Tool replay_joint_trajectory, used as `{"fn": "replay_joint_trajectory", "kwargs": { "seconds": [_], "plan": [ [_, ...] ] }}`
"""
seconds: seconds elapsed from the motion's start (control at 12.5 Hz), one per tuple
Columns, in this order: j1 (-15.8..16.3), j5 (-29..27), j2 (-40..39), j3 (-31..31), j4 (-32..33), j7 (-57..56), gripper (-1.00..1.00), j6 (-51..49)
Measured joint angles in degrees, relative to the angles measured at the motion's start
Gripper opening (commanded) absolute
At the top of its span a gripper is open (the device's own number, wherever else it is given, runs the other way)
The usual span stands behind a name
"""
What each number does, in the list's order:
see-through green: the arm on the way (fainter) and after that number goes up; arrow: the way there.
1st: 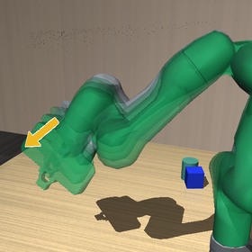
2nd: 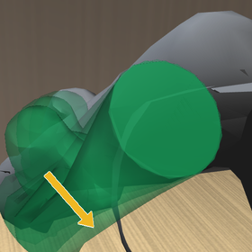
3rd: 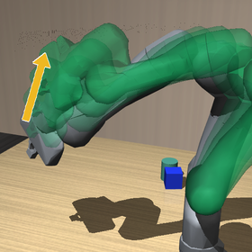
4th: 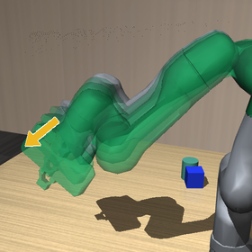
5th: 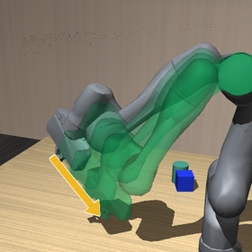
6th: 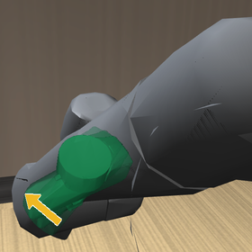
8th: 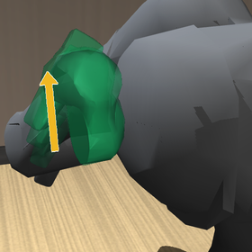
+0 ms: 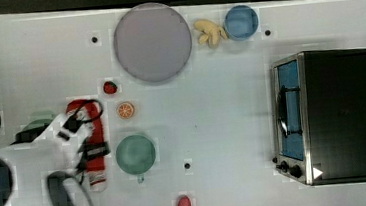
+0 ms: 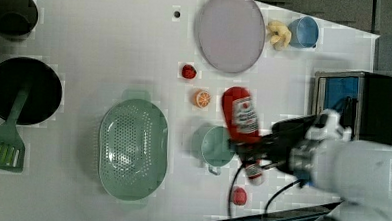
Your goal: Pick Ketchup from the table and place it in strainer.
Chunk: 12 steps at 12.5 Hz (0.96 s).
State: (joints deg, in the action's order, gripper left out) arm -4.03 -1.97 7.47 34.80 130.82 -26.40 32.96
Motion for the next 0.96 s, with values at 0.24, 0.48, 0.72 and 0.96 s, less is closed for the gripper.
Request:
{"fn": "replay_joint_trajectory", "kwargs": {
  "seconds": [0.24,0.48,0.72,0.96],
  "plan": [
    [0.45,0.01,-3.81,6.04,0.11,10.1,0.21,6.63],
    [0.53,0.22,-9.02,9.79,0.0,17.97,0.21,14.35],
    [1.11,0.11,-16.23,10.49,-0.56,23.74,0.21,19.3],
    [1.07,0.36,-22.17,10.21,-0.45,25.21,0.21,24.79]
  ]
}}
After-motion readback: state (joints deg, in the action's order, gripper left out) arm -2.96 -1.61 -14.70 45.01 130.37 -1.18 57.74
